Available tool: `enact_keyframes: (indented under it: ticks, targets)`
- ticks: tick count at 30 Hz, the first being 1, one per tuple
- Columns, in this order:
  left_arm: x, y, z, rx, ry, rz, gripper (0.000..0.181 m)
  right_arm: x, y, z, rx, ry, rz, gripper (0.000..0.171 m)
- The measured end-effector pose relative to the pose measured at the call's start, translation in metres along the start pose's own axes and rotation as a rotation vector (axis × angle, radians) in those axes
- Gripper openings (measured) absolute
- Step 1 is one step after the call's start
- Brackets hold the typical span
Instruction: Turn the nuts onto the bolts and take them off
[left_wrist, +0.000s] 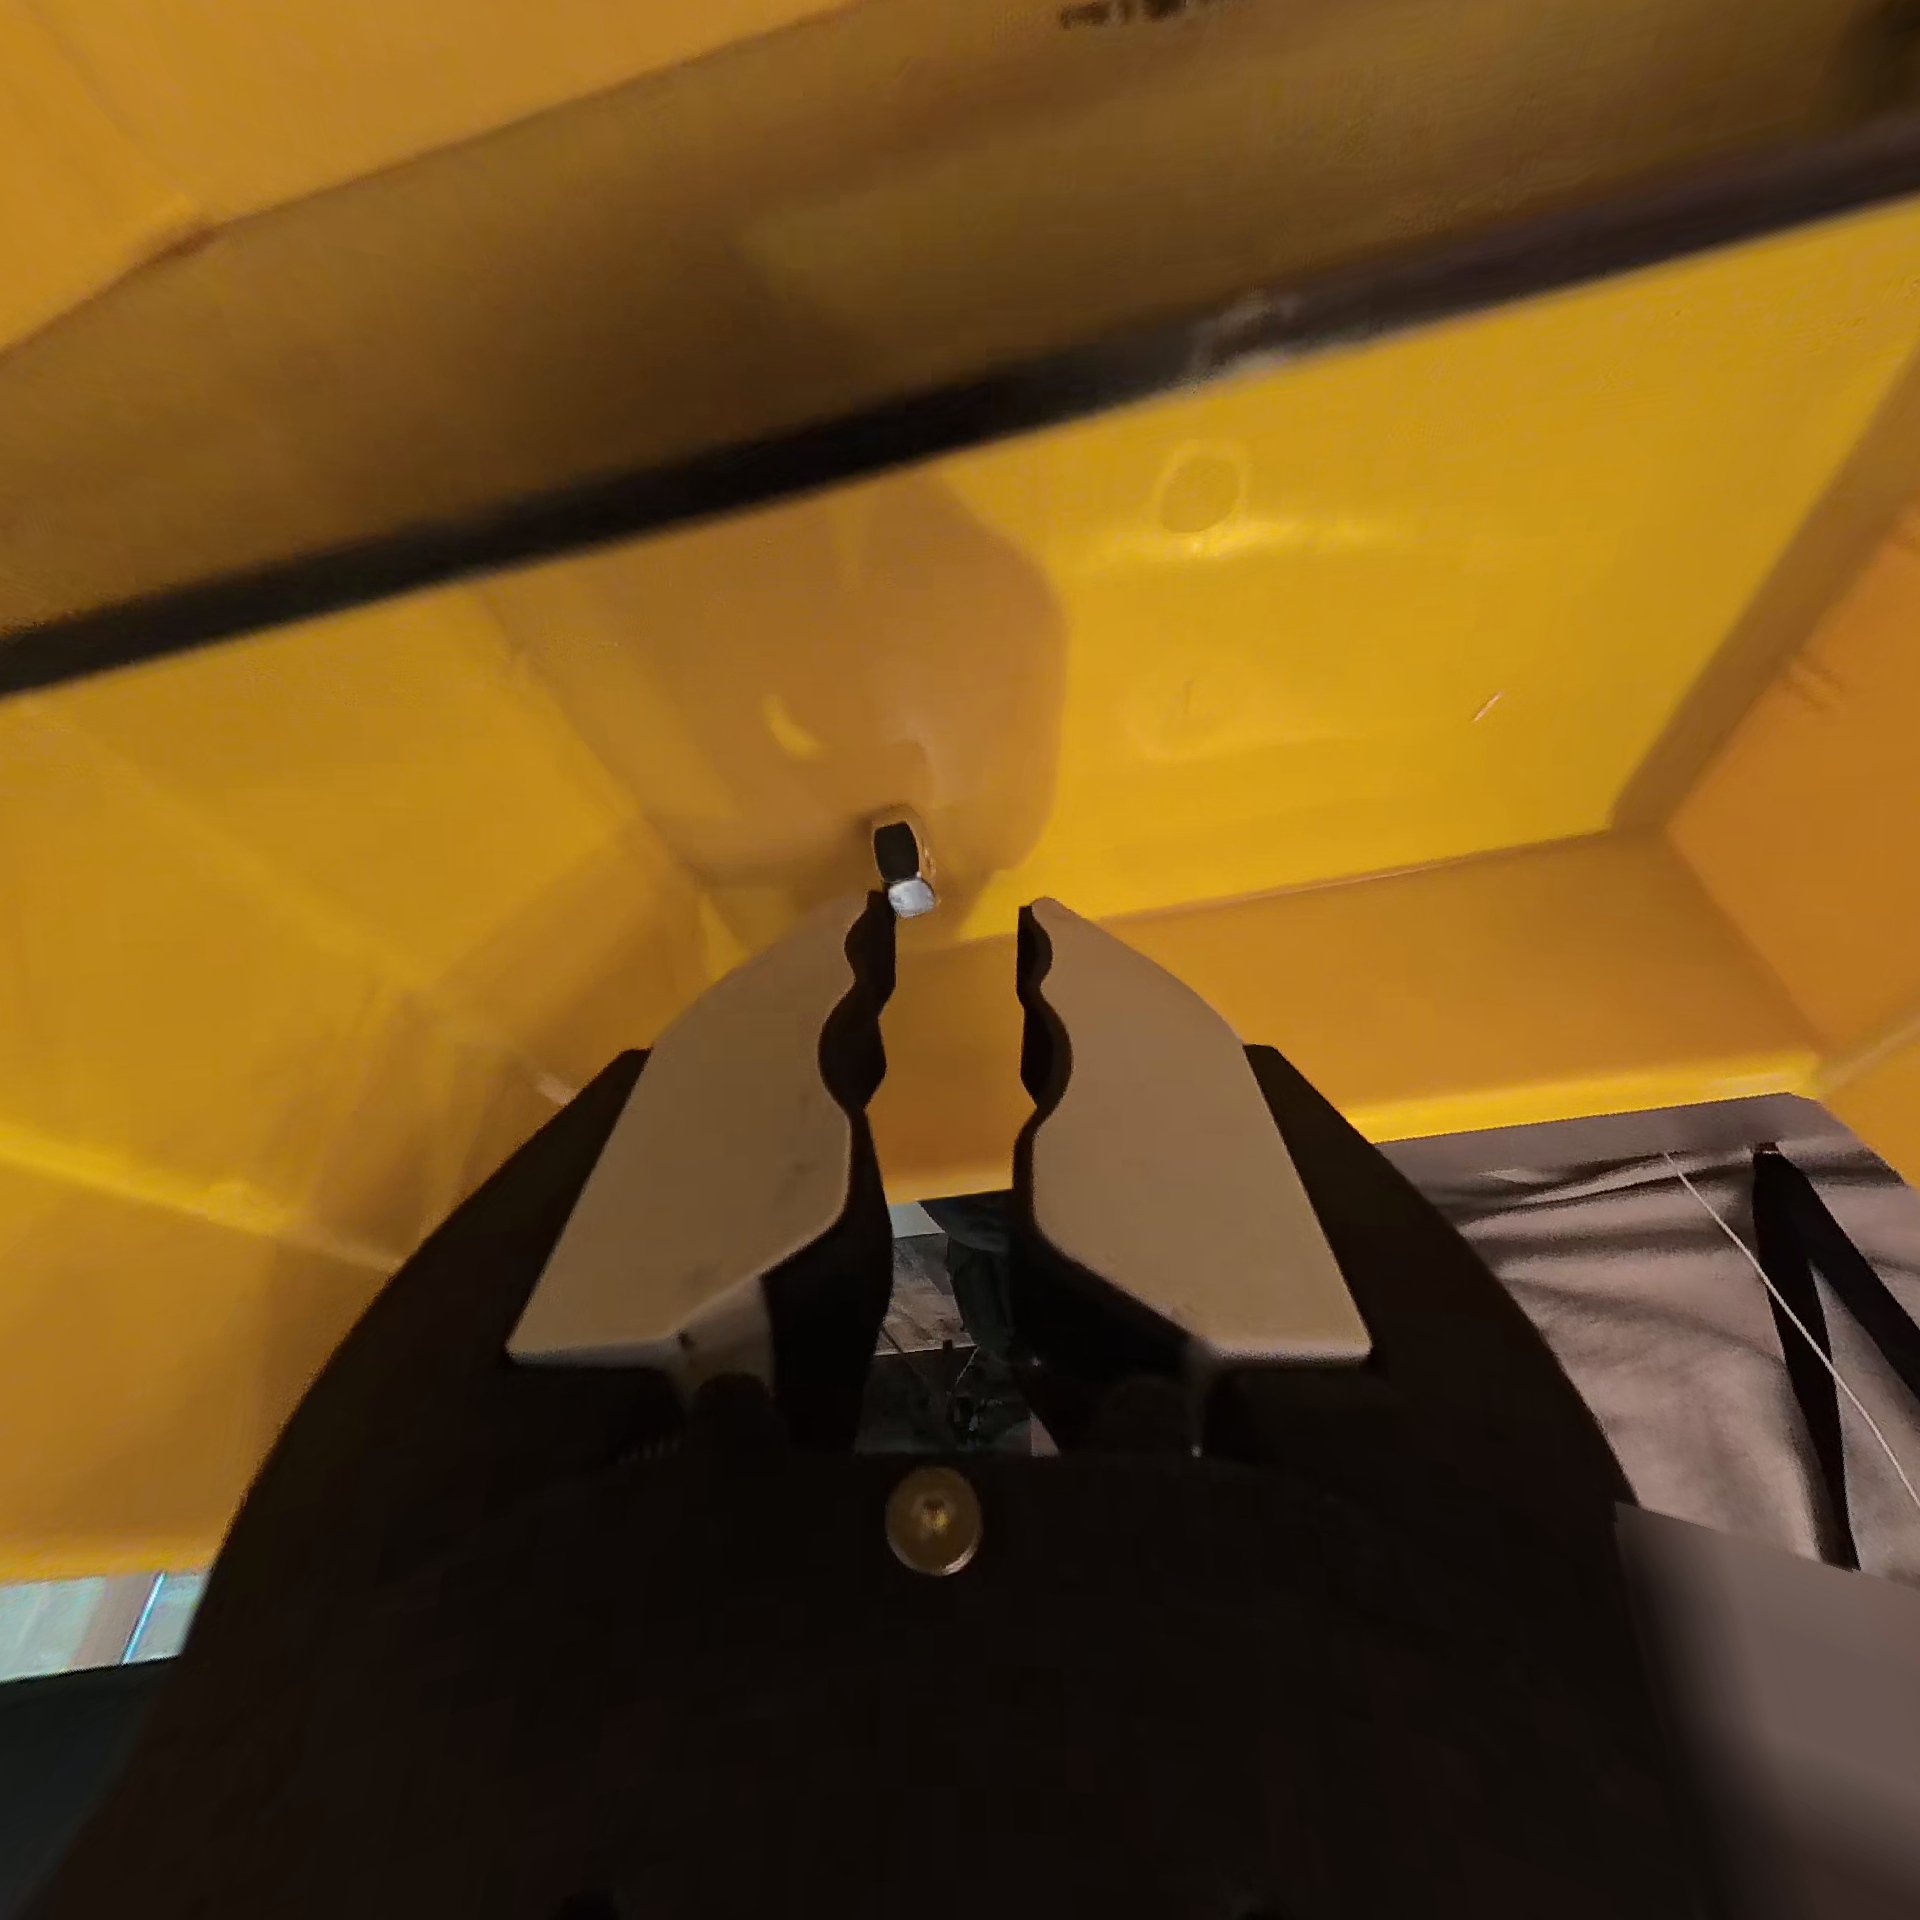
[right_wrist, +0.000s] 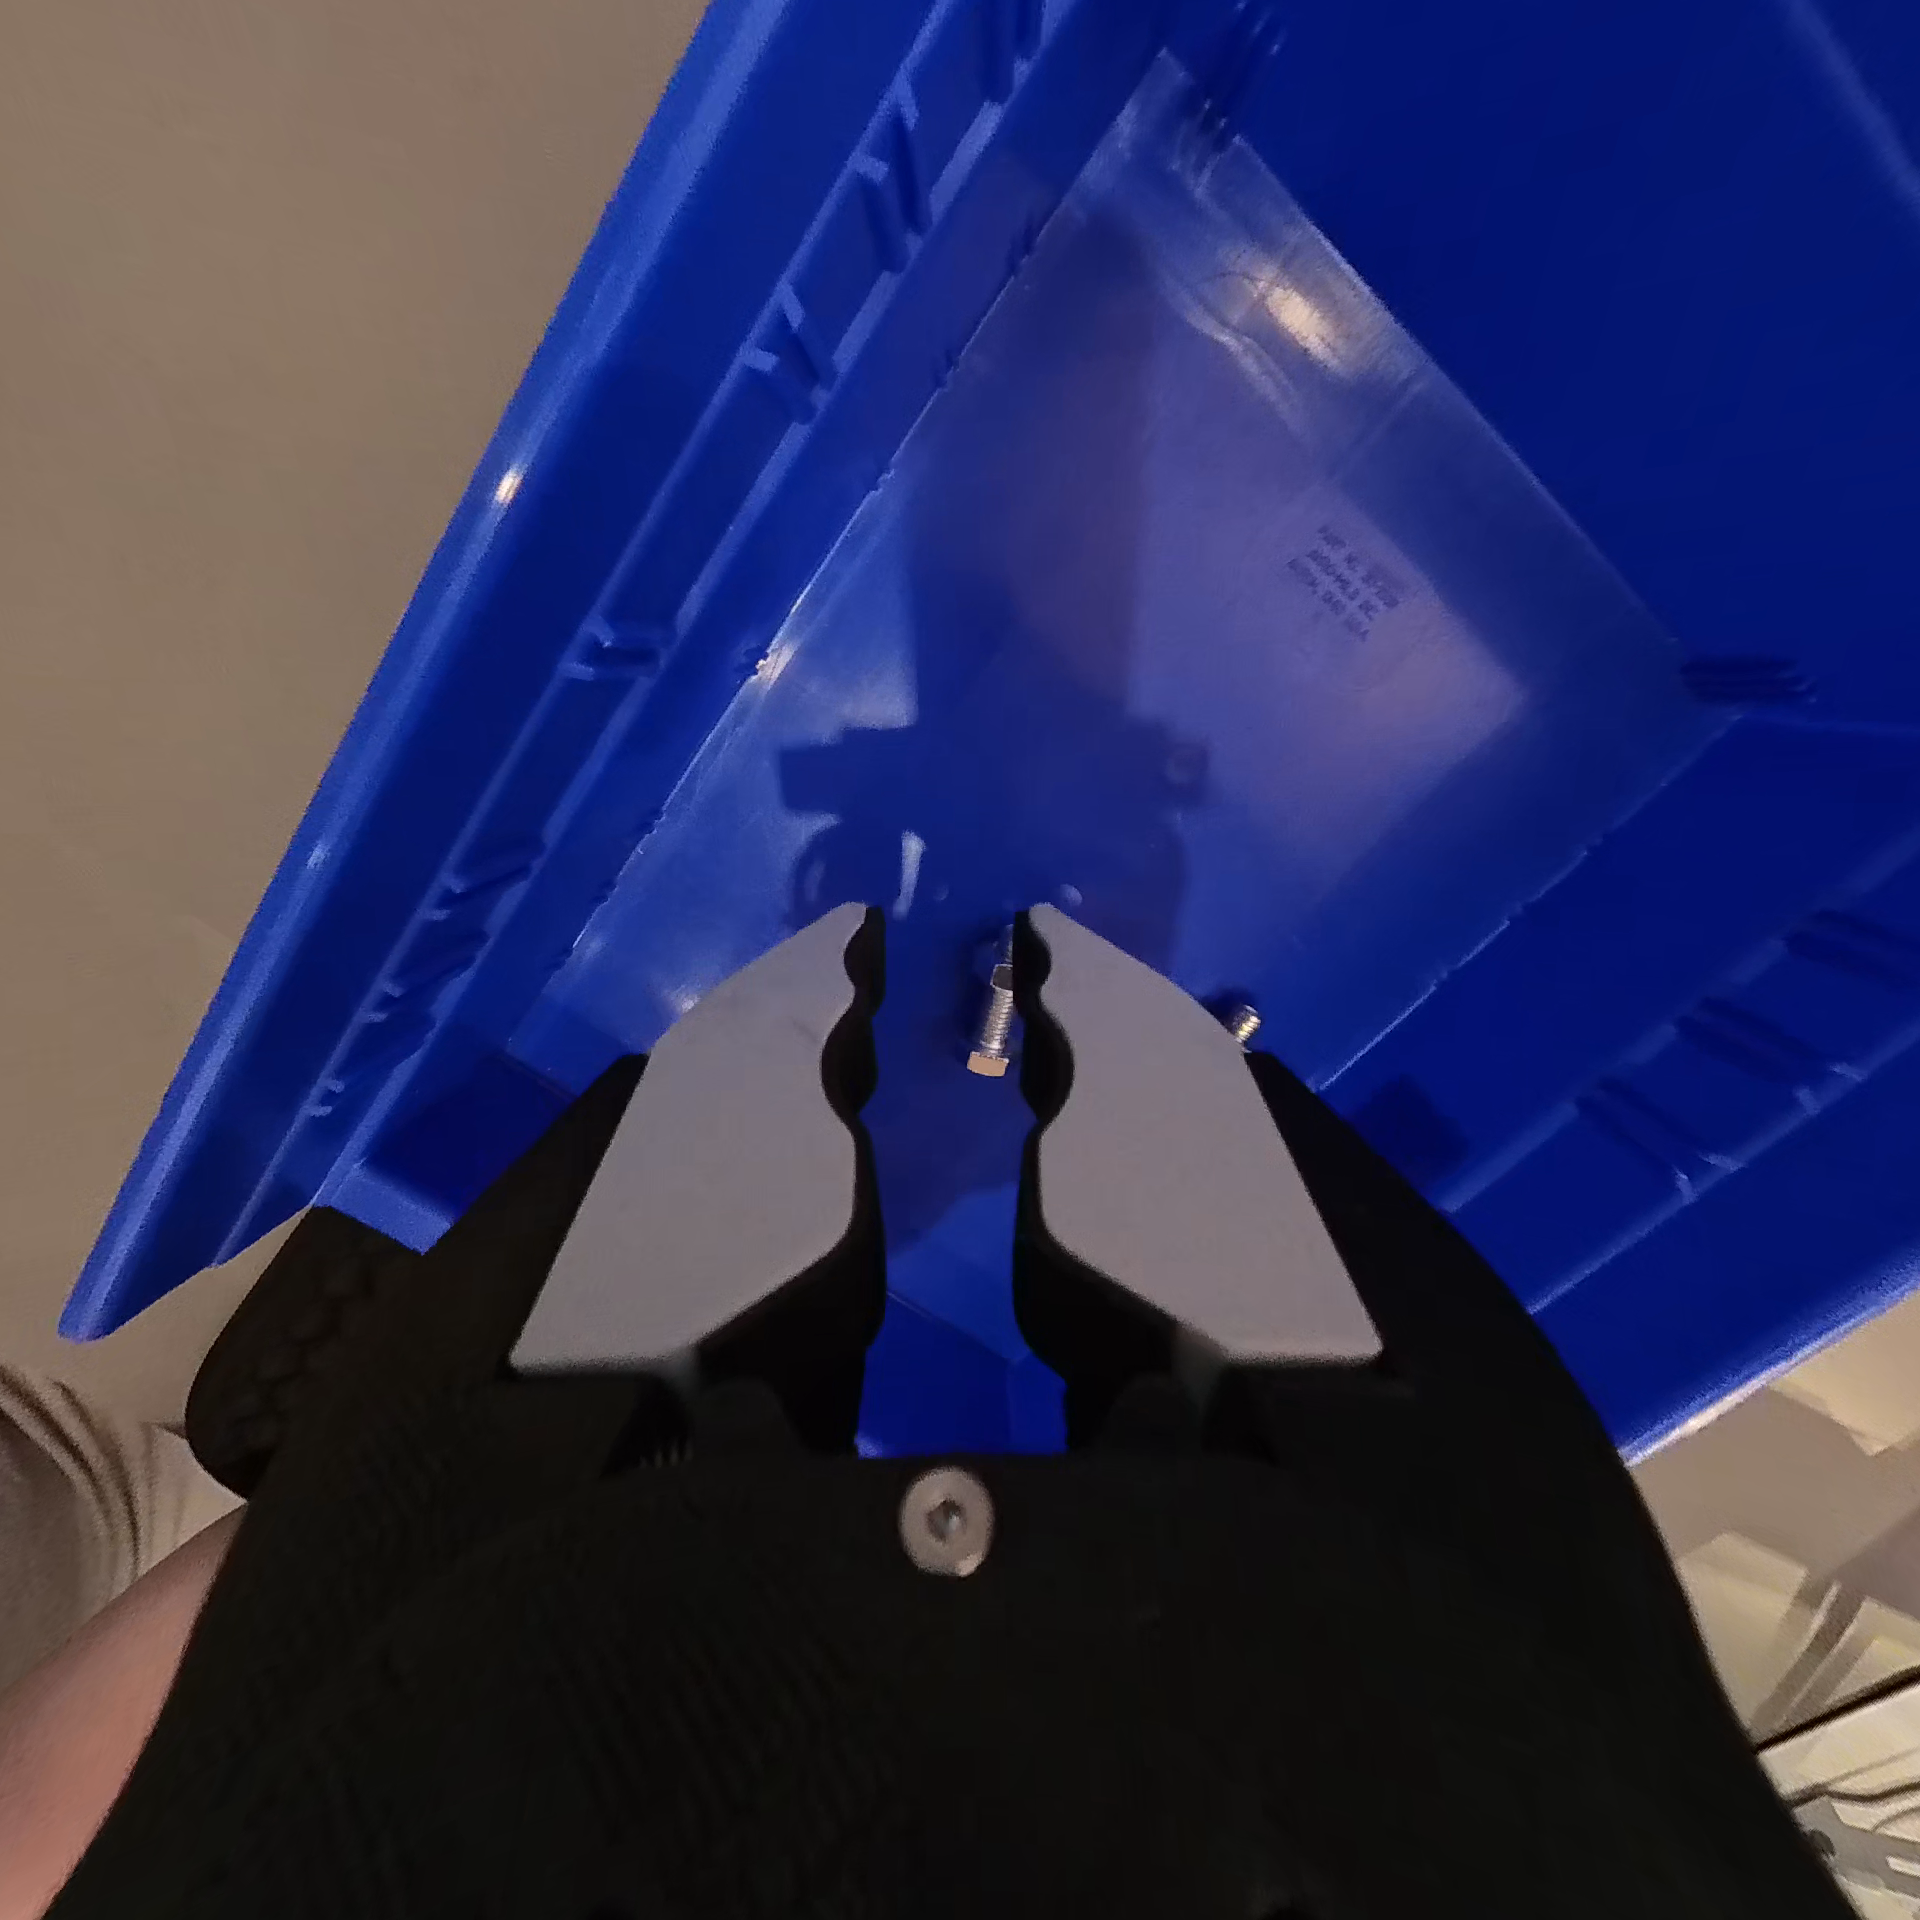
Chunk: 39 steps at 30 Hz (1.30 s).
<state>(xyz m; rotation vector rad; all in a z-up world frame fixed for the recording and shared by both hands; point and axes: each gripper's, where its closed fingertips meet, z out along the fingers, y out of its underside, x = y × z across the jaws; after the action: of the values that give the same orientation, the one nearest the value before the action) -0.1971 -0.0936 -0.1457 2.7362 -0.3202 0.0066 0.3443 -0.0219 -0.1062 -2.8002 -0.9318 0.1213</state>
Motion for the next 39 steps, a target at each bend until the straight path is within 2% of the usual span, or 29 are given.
enact_keyframes:
  ticks: [8, 23, 39]
  targets:
    - [0.004, 0.008, 0.004, -0.044, 0.024, 0.025, 0.019, -0.001, 0.002, 0.001, -0.013, -0.010, 0.005, 0.025]
    - [-0.004, 0.002, -0.005, 0.025, -0.021, 0.079, 0.022, -0.001, 0.005, 0.004, -0.035, -0.016, 0.004, 0.024]
    - [0.002, -0.007, -0.012, 0.099, -0.078, 0.375, 0.021, -0.003, 0.008, 0.006, -0.050, -0.029, -0.003, 0.023]
